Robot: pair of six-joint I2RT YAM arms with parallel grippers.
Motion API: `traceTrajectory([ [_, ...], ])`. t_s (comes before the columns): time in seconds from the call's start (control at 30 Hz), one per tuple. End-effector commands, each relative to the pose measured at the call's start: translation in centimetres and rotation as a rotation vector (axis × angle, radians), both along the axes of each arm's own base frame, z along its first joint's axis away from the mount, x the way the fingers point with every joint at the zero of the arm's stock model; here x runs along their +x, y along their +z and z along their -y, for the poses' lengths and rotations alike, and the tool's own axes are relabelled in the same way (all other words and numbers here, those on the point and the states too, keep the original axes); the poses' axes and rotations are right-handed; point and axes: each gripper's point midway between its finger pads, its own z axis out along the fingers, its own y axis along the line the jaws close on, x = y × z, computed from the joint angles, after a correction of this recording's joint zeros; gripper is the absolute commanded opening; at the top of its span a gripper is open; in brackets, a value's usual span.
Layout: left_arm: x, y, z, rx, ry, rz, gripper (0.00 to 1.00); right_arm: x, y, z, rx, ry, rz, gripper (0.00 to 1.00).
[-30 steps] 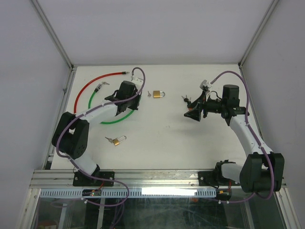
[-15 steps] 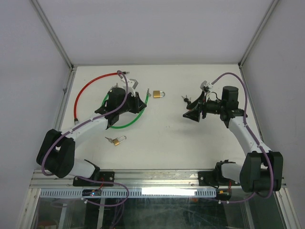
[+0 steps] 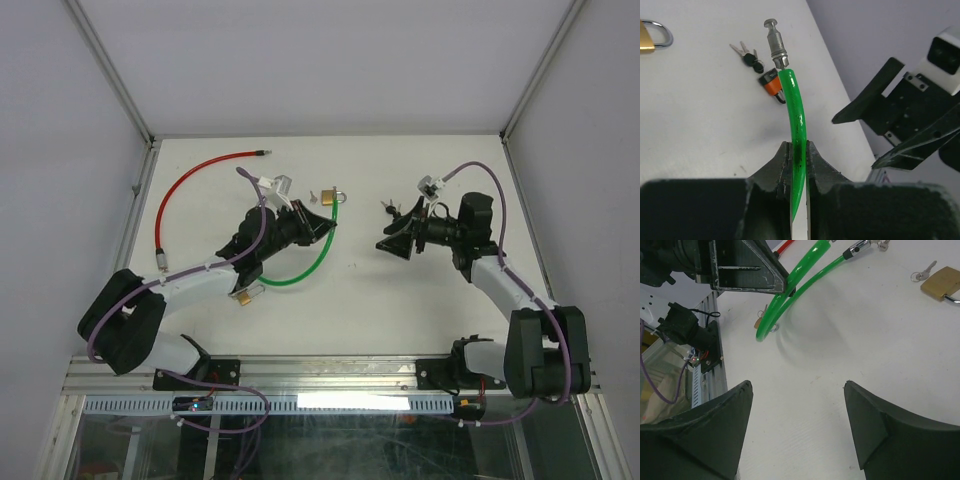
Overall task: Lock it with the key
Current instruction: Pick up the lock from the center of the board.
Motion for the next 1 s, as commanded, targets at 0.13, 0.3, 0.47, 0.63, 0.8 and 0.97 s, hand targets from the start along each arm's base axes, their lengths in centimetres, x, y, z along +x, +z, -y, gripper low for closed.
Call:
traceTrajectory([
  [0.13, 0.9, 4.8, 3.2, -0.238, 0.072, 0.040, 0.00, 0.8, 1.4, -2.0, 0.110, -0.061, -0.024, 0.84],
  [0.3, 0.6, 5.4, 5.7, -0.304, 0.044, 0.040, 0.00, 0.9, 1.7, -2.7, 0.141, -0.117, -0.045, 0.92],
  [0.47, 0.5, 6.1, 7.6, -0.351, 0.048, 0.037, 0.00, 1.3, 1.1, -2.9, 0.137, -0.146, -0.065, 0.93],
  [0.63, 0.8, 6.6, 8.4, -0.384, 0.091, 0.027, 0.00, 1.7, 0.3, -3.2, 0.127, -0.165, -0.104, 0.92],
  [0.8, 0.9, 6.8, 9.2, -0.411, 0.116, 0.009, 0.00, 2.1, 0.2, -3.2, 0.125, -0.199, -0.125, 0.87],
  [0.97, 0.6, 7.0, 10.4, -0.431, 0.126, -0.010, 0.00, 2.6, 0.3, -3.0, 0.127, -0.236, -0.132, 0.76],
])
